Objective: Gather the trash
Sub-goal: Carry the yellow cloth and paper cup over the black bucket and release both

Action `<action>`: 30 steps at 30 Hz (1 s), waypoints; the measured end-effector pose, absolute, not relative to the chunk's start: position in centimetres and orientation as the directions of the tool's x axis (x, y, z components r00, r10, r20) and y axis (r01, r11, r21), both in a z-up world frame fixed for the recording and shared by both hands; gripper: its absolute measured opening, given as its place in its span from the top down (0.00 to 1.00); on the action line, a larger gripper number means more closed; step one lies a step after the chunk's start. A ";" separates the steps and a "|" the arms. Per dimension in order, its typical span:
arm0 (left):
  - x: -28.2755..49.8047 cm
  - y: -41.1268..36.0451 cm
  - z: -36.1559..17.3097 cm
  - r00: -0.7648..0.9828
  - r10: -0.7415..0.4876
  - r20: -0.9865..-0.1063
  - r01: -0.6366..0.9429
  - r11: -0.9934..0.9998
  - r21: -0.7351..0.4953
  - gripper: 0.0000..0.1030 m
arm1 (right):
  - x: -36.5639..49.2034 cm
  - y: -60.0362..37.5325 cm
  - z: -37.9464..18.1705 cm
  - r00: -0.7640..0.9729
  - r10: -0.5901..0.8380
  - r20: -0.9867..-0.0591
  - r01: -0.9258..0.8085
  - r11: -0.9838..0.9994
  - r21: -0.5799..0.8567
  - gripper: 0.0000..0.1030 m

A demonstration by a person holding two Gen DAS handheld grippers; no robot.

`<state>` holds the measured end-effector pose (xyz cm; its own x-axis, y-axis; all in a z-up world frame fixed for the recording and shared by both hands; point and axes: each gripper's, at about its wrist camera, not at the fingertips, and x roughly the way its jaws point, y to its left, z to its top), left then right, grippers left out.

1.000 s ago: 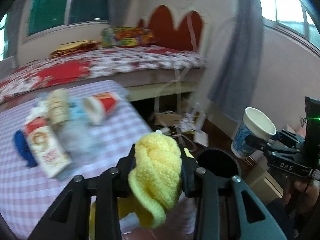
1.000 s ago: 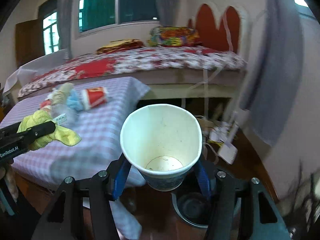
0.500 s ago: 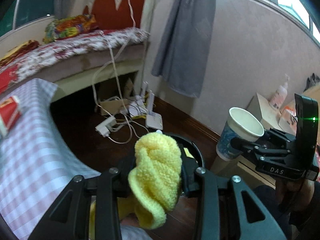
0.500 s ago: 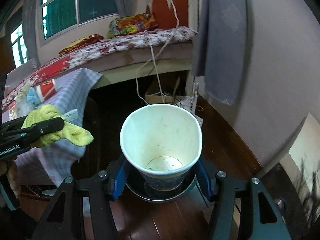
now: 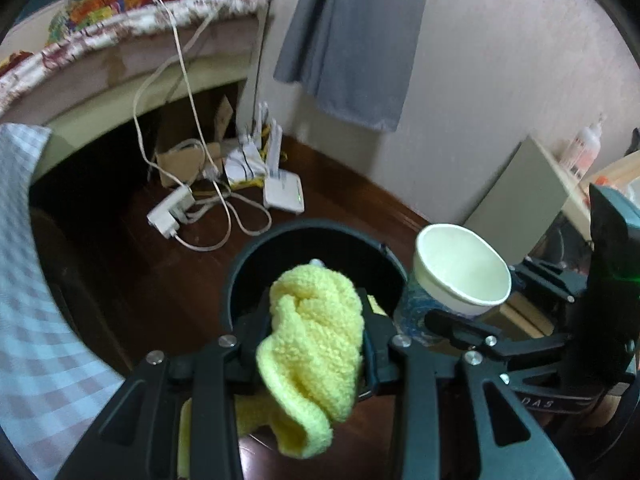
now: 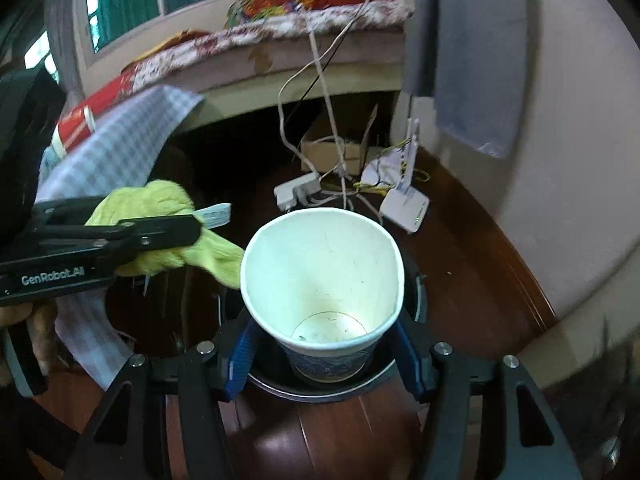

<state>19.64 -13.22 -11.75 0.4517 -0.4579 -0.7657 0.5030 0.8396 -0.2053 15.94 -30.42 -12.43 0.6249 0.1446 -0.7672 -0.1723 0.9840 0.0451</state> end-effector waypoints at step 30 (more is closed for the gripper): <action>16.3 -8.2 -7.2 0.661 -0.161 -0.733 0.258 0.966 0.020 0.05 | 16.6 -31.2 -11.1 0.597 -0.013 -0.802 -0.005 1.000 -0.020 0.00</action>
